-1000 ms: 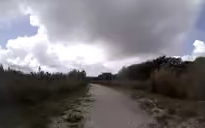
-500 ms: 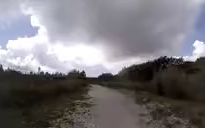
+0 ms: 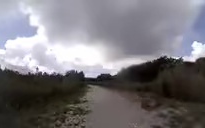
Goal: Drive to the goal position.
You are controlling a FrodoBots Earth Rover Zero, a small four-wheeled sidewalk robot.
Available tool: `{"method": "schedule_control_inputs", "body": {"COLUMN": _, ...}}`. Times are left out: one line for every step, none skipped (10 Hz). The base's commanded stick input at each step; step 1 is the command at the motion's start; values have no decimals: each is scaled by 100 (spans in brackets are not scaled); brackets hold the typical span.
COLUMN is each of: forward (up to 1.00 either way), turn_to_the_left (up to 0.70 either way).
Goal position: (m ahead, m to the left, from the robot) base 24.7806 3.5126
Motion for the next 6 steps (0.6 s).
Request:
{"method": "schedule_control_inputs", "body": {"forward": 85, "turn_to_the_left": 0}}
{"method": "schedule_control_inputs", "body": {"forward": 85, "turn_to_the_left": 0}}
{"method": "schedule_control_inputs", "body": {"forward": 85, "turn_to_the_left": 0}}
{"method": "schedule_control_inputs", "body": {"forward": 85, "turn_to_the_left": 0}}
{"method": "schedule_control_inputs", "body": {"forward": 85, "turn_to_the_left": 18}}
{"method": "schedule_control_inputs", "body": {"forward": 85, "turn_to_the_left": 34}}
